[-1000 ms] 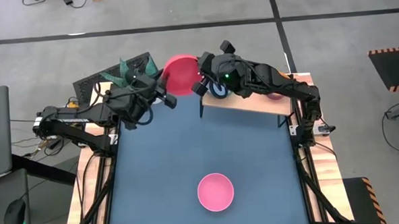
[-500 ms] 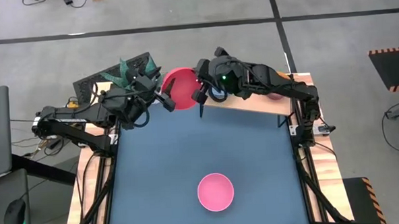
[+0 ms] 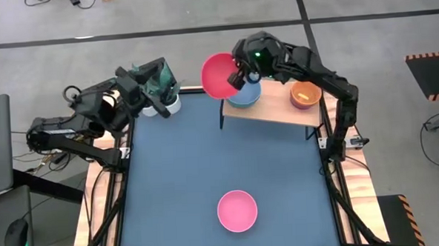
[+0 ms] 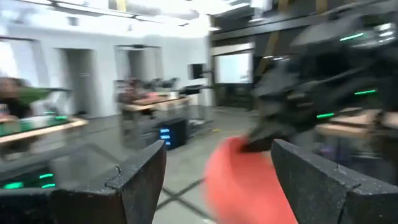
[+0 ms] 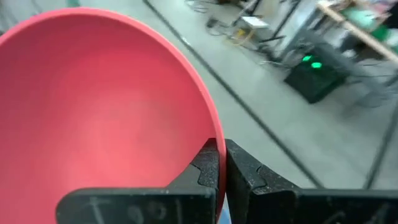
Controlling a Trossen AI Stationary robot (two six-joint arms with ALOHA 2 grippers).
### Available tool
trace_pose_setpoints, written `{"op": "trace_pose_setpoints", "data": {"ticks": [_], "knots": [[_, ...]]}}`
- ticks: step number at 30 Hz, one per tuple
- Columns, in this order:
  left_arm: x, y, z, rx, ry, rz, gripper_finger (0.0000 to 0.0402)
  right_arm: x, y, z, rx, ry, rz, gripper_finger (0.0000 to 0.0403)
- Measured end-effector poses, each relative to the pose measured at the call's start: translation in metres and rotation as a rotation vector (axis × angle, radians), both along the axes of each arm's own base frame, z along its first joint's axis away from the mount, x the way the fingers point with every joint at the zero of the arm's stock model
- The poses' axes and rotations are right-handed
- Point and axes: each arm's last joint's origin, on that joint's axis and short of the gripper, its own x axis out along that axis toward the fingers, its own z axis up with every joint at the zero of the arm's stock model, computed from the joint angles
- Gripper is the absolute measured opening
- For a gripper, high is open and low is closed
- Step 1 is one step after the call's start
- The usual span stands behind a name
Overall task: Place and stack bowls onto a shelf
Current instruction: Stack the big red bowl on top of the big blue bowl on the shelf
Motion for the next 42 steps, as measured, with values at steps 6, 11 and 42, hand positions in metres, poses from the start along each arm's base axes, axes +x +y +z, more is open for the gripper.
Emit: {"op": "trace_pose_setpoints", "data": {"ticks": [6,11,42], "knots": [[-0.012,-0.001,0.006,-0.036,-0.098,-0.111,0.0277,-0.016,-0.032,-0.003,0.108,-0.021,-0.03,0.003],[-0.02,-0.001,0.004,-0.077,-0.099,-0.142,0.0277,-0.045,-0.061,-0.009,0.363,-0.057,-0.051,0.003],[-0.025,-0.001,-0.004,-0.168,-0.068,-0.155,0.0277,-0.062,-0.125,-0.098,0.824,0.064,-0.097,0.003]]}}
